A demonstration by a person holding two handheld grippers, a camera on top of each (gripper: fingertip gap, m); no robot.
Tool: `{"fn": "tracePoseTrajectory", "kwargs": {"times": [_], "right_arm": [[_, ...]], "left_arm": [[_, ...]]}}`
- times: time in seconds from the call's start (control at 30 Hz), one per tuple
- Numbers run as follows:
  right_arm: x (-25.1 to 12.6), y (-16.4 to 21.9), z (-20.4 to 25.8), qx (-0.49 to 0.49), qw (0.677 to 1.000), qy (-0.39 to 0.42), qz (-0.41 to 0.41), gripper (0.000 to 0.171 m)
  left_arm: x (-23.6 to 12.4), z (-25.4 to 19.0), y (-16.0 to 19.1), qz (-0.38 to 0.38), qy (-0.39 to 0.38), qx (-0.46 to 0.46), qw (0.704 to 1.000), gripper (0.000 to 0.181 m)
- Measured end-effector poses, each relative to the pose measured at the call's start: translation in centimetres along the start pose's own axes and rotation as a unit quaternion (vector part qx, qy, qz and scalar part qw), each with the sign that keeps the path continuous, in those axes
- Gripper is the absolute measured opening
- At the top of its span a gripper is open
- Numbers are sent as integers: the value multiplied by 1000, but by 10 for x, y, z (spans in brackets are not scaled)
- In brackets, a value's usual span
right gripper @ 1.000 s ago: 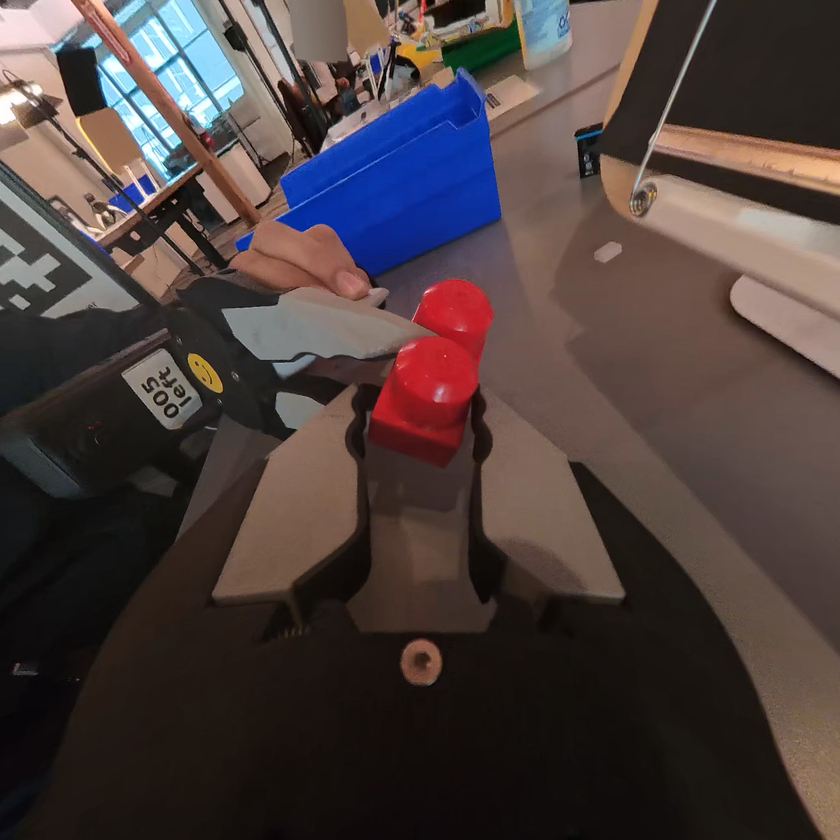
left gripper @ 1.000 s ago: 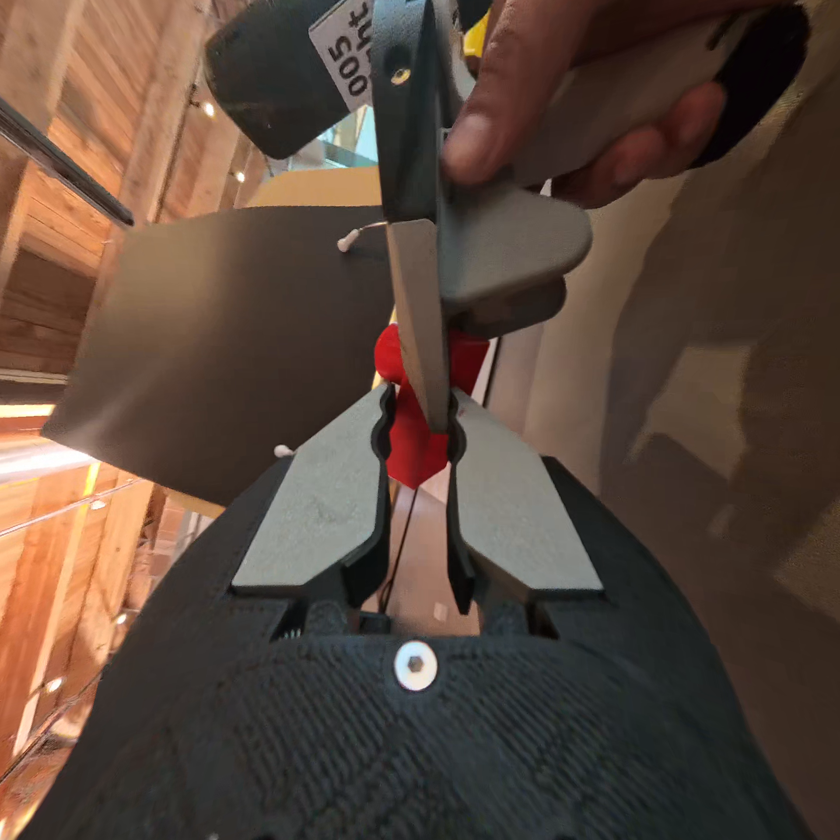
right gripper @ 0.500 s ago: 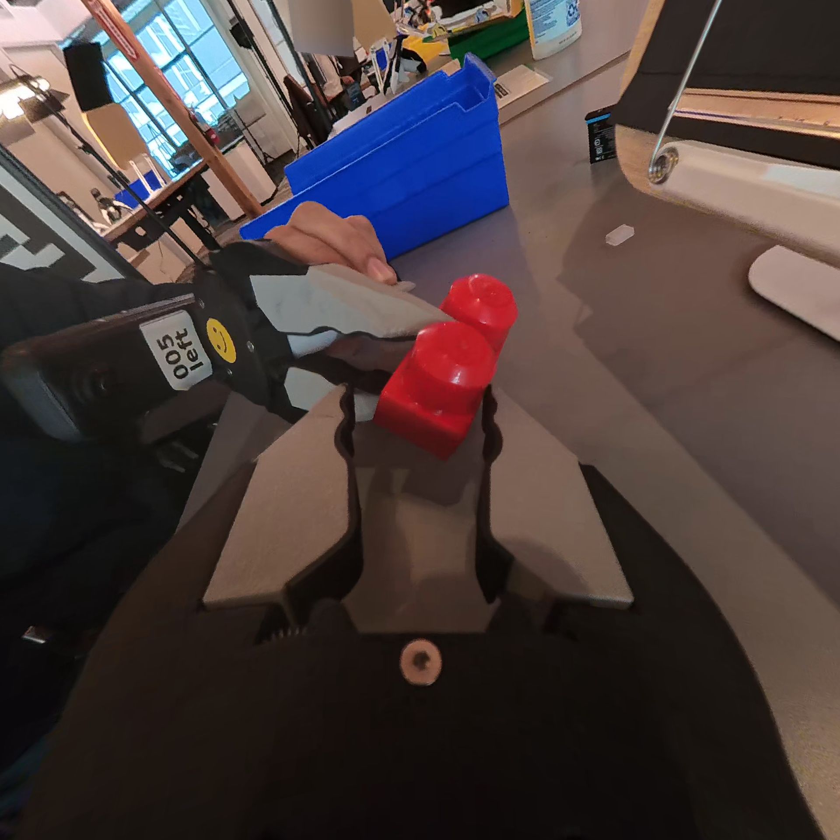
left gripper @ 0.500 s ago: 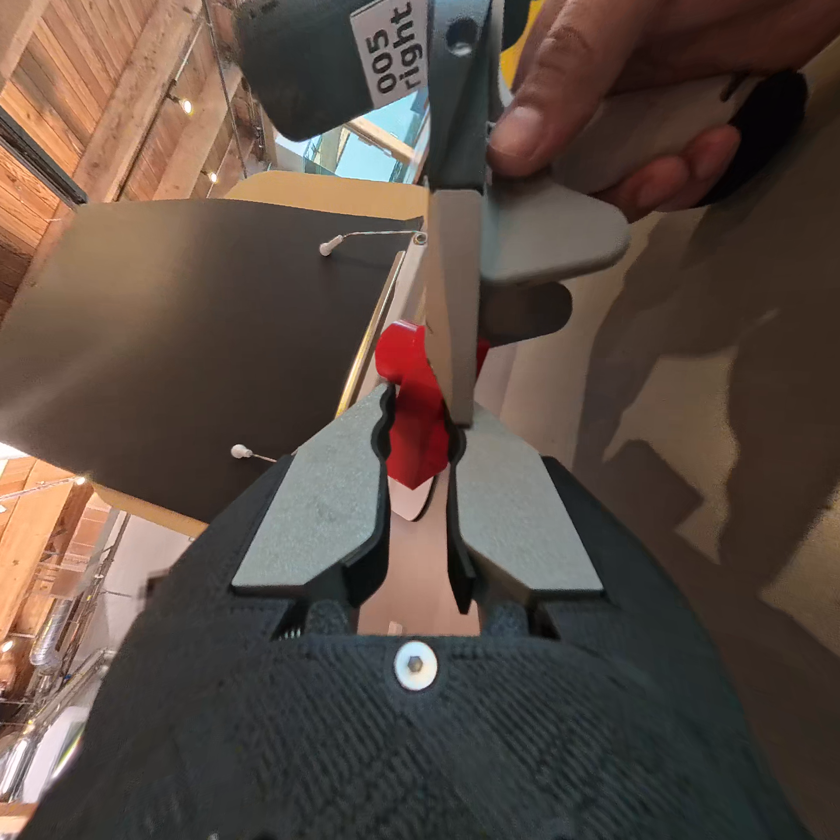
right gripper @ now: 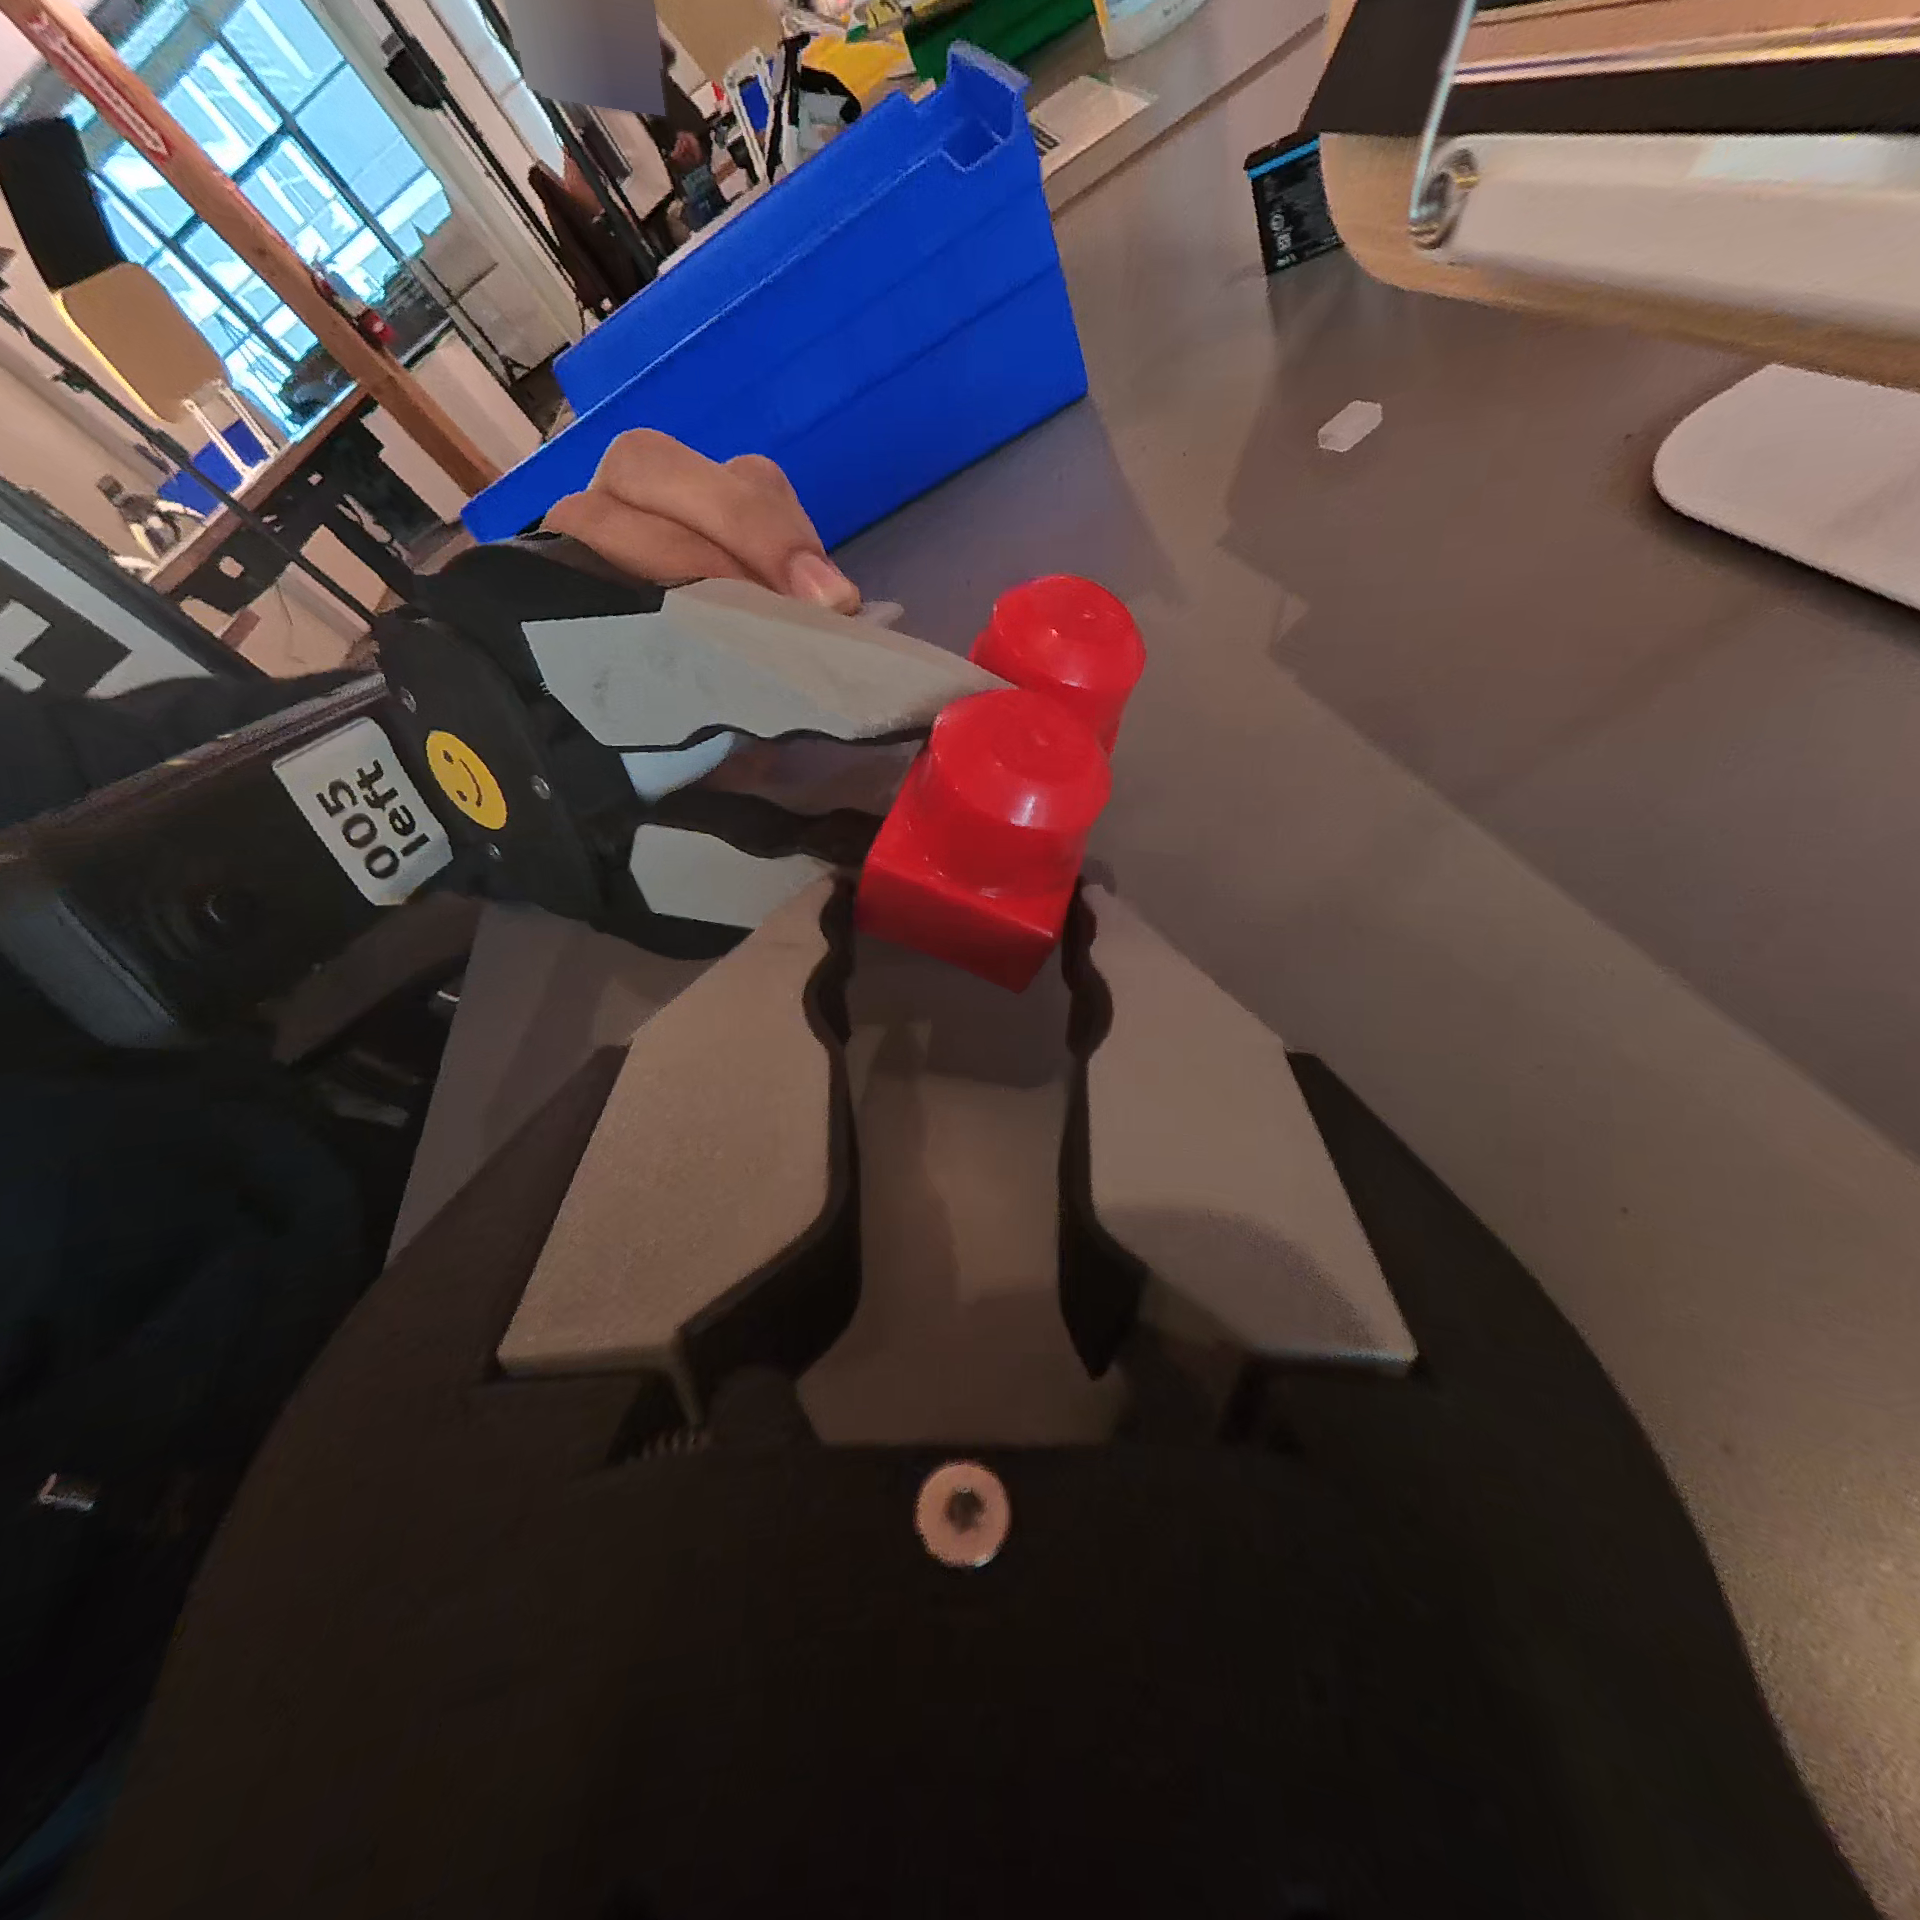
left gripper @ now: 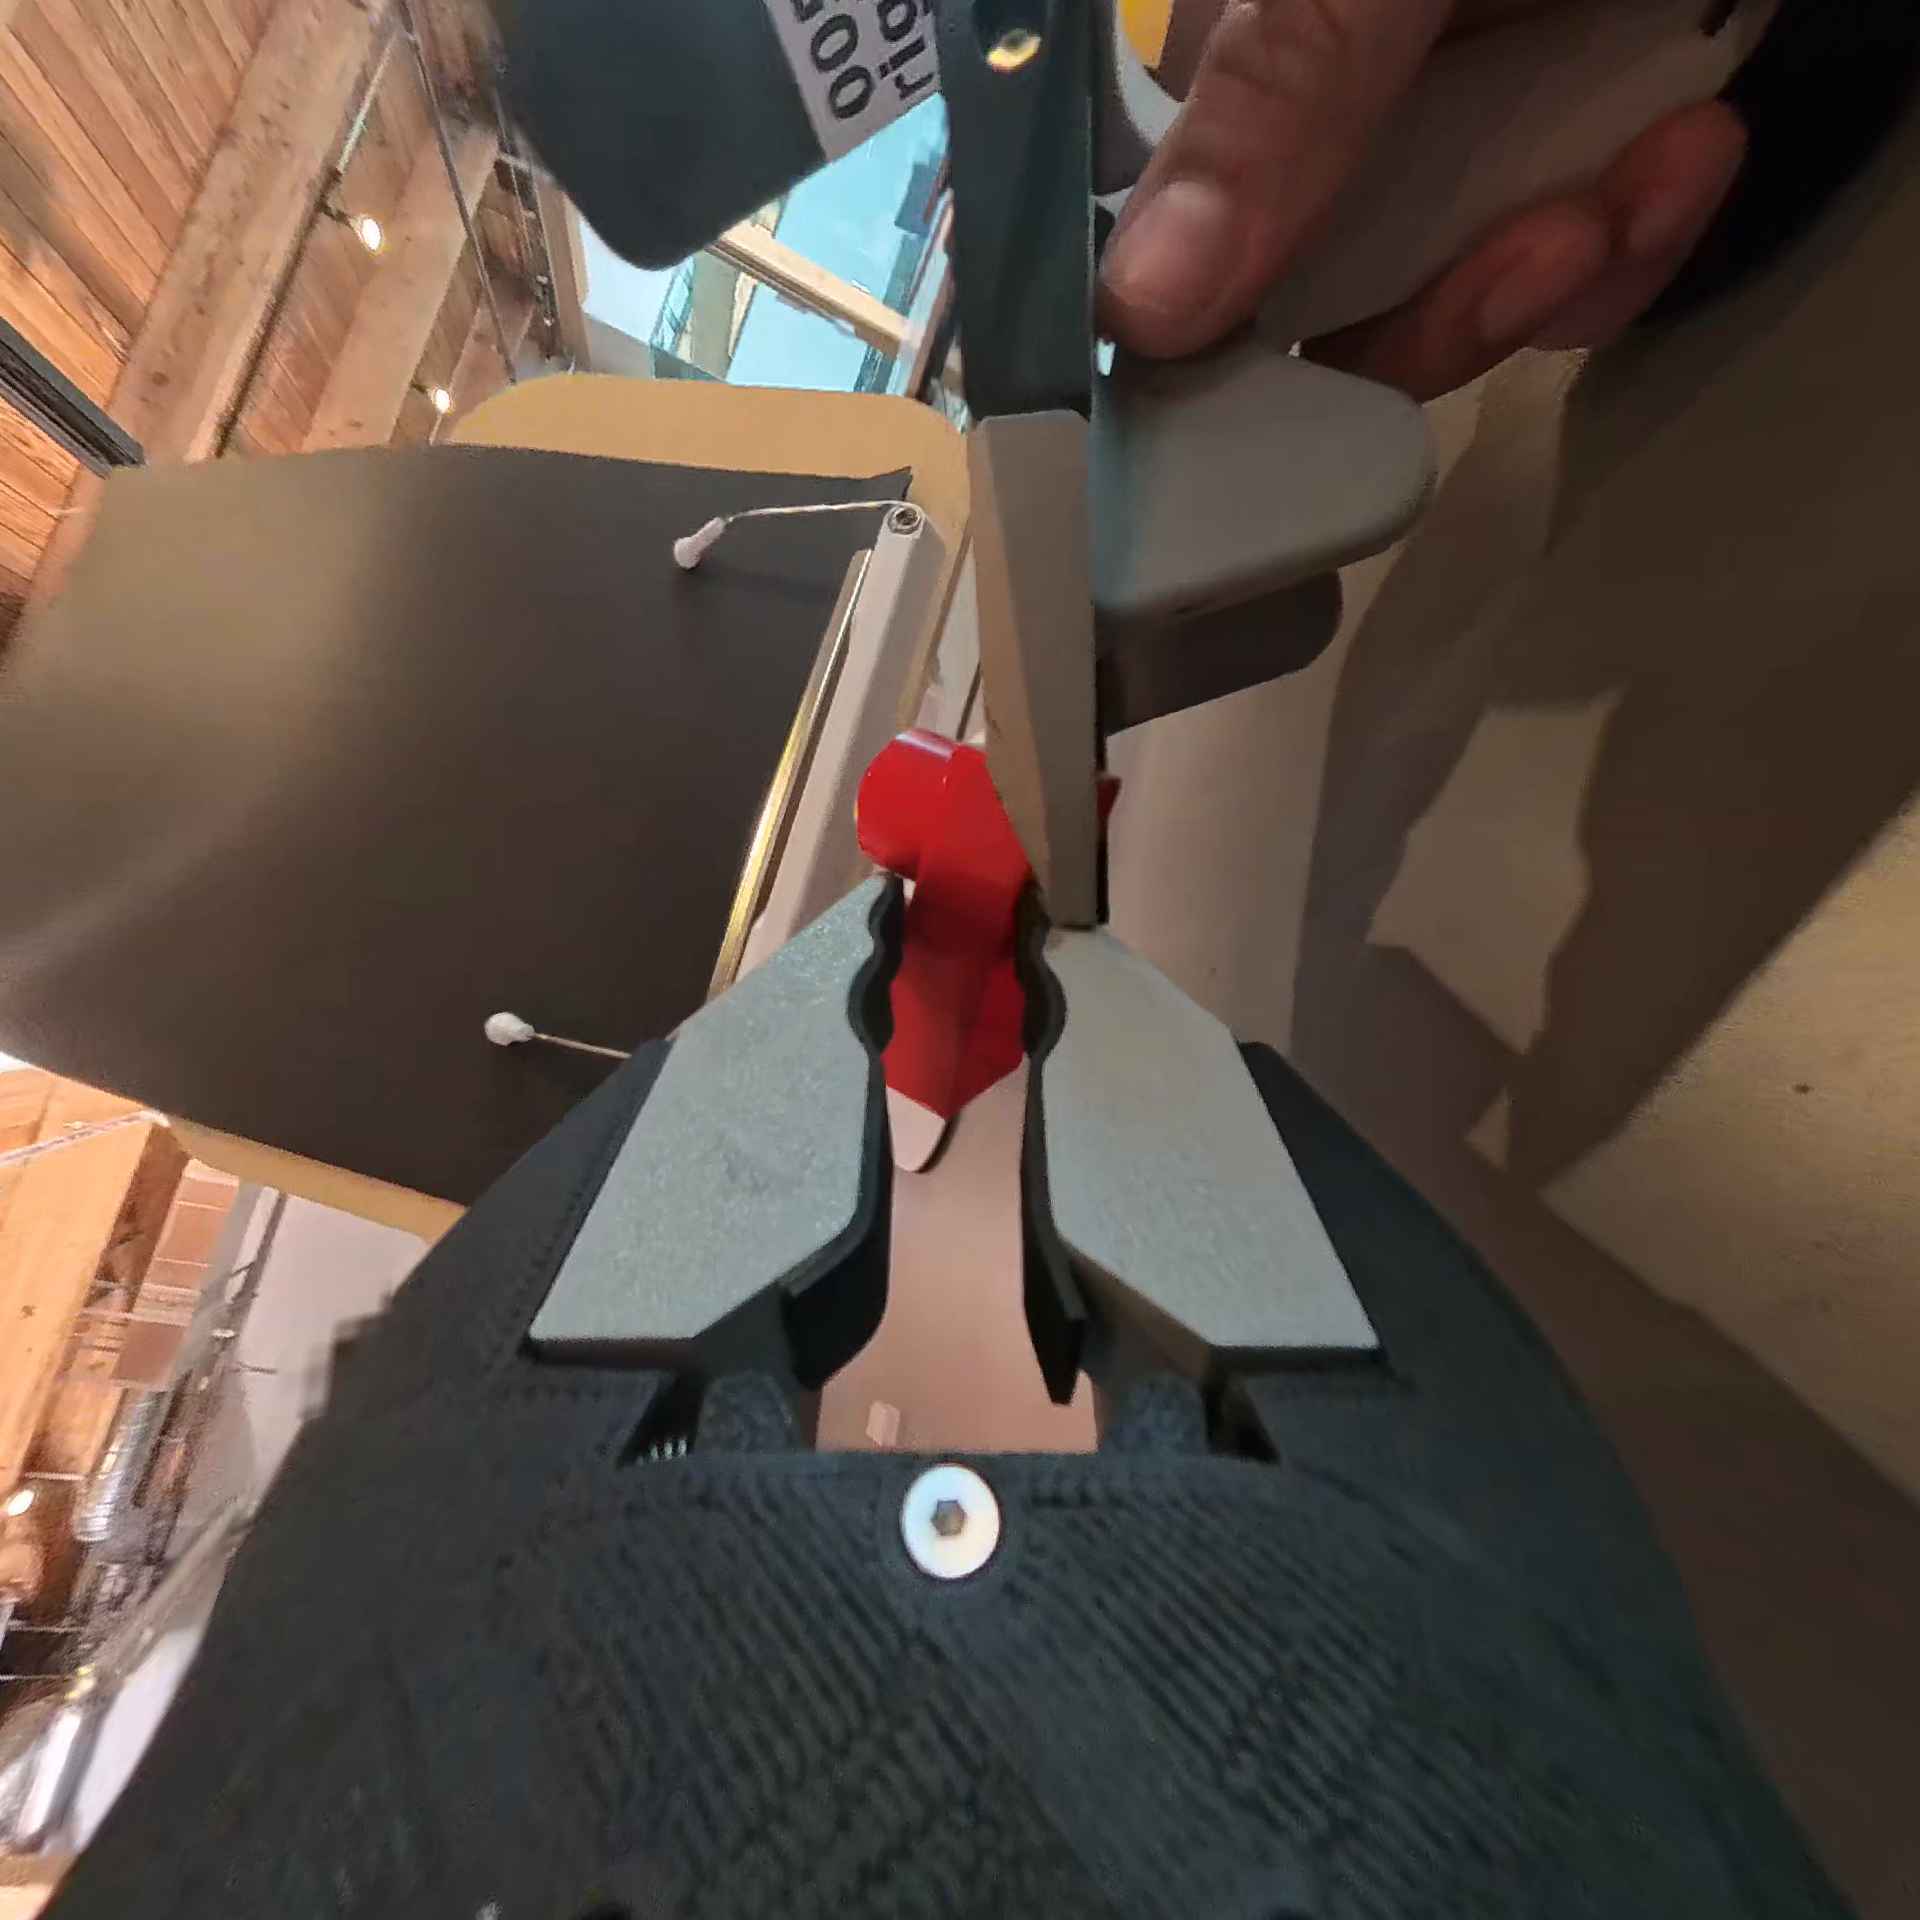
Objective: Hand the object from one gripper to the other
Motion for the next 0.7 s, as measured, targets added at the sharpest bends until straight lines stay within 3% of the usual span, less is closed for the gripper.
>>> {"fn": "tracePoseTrajectory", "kwargs": {"times": [0.27,0.47,0.7], "right_arm": [[4,-10,-1,-3,1000,9,-12,35],[-2,-14,-10,1,999,30,-36,31],[-13,-17,-15,-10,996,68,-56,31]], "left_arm": [[-1,7,6,-5,-19,-31,999,19],[-9,9,13,-11,36,-146,988,26],[-9,13,15,-5,55,-213,975,33]]}}
Point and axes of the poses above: each gripper's, where its closed fingertips meet, x out along the fingers, y out of its underside, z = x × y across the jaws, the point moved 7 cm from there along -x, back along the fingers, and after that the axes turned 7 degrees about -z, right-handed, at the moved point
